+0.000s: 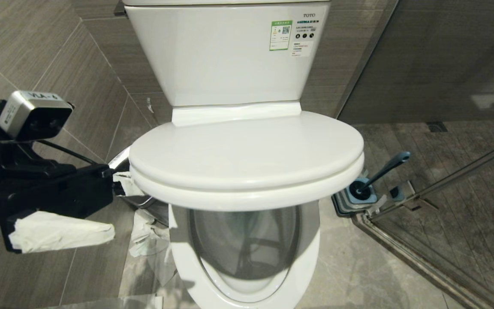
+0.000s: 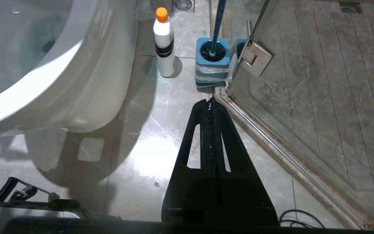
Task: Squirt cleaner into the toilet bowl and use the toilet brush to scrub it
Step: Use the left hand to lift the toilet lid slightly
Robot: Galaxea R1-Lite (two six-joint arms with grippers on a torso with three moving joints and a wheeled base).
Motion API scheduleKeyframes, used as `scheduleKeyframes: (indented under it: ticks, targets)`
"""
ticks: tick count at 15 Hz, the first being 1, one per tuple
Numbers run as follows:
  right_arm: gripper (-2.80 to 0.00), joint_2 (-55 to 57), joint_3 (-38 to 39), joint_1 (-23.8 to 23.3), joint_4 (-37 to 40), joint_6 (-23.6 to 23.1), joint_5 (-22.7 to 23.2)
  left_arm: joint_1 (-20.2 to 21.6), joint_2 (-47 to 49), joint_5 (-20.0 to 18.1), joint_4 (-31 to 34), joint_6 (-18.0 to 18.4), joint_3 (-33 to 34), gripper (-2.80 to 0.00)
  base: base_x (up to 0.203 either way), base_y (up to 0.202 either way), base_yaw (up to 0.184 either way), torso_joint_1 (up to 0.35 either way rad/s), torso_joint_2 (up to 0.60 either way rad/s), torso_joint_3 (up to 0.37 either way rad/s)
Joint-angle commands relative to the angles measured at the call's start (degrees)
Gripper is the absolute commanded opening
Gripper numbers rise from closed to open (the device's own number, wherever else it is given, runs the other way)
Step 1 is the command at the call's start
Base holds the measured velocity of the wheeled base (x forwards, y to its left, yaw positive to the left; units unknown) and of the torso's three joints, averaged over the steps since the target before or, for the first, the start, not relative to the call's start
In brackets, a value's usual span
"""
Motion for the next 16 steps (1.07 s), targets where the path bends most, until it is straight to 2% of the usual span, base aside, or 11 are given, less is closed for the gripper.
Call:
scheduleKeyframes:
  ticks: [1, 11, 16]
  targets:
    - [-2.80, 0.1, 0.0, 0.0, 0.0, 0.0, 0.0, 0.6, 1.9, -0.2, 0.2, 0.1, -3.4, 0.00, 0.000, 0.000, 0.000, 0.000, 0.00, 0.000]
    - [-2.80, 0.1, 0.0, 0.0, 0.0, 0.0, 0.0, 2.2, 12.7, 0.0, 1.8, -0.1, -24.6, 0.00, 0.000, 0.000, 0.000, 0.000, 0.00, 0.000]
    - [-2.80, 0.1, 0.0, 0.1, 0.0, 0.0, 0.0, 4.8, 17.5, 0.3, 12.1, -0.1, -38.4, 0.00, 0.000, 0.000, 0.000, 0.000, 0.00, 0.000]
